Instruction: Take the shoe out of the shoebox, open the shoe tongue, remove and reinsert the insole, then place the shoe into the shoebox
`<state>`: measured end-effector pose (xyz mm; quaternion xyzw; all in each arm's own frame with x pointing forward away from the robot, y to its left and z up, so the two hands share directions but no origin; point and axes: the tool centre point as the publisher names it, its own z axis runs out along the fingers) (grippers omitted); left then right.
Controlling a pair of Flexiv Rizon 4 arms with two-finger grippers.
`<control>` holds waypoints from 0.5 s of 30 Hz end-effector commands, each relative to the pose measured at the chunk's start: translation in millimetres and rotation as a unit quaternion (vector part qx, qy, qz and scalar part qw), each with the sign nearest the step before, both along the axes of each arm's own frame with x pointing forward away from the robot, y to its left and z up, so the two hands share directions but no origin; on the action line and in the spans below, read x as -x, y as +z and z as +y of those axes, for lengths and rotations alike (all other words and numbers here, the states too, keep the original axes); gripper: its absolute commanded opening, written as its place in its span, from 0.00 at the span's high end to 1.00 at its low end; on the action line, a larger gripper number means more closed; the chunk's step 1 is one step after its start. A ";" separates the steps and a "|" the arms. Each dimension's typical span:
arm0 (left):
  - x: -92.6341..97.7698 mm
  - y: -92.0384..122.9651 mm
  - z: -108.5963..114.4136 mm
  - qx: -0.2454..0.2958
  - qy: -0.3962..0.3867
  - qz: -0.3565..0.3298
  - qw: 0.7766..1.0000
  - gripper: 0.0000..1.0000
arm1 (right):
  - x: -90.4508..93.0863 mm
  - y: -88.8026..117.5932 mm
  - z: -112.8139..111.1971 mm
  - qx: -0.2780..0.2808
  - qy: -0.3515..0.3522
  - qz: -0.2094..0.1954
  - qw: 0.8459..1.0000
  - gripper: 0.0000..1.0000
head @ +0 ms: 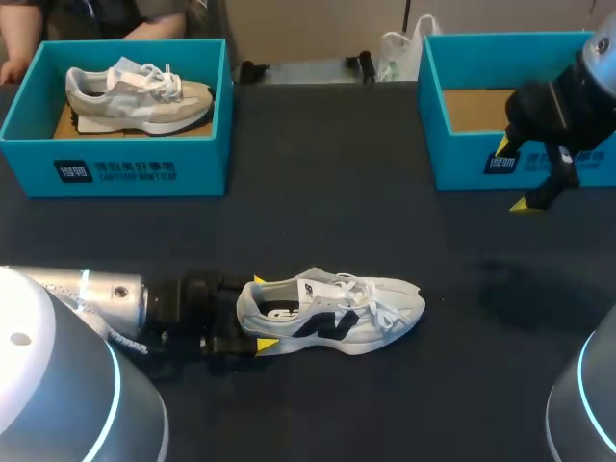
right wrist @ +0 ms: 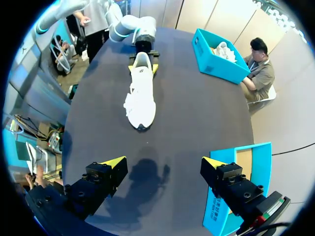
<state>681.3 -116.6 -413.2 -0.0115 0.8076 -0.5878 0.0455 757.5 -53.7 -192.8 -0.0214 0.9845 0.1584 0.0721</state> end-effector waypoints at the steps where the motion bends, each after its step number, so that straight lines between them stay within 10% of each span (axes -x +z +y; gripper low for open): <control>1: -4.0 -6.2 -7.9 -0.006 -0.005 0.007 1.000 0.00 | -0.3 -0.9 0.3 0.001 0.000 0.000 1.000 0.00; 8: -2.8 -9.5 -7.6 -0.011 -0.007 0.015 1.000 1.00 | -0.3 -0.9 0.3 0.001 0.000 0.000 1.000 0.00; 15: -0.7 -7.5 -3.8 -0.016 -0.005 0.017 1.000 1.00 | -0.3 -0.9 0.3 0.001 0.000 0.000 1.000 0.00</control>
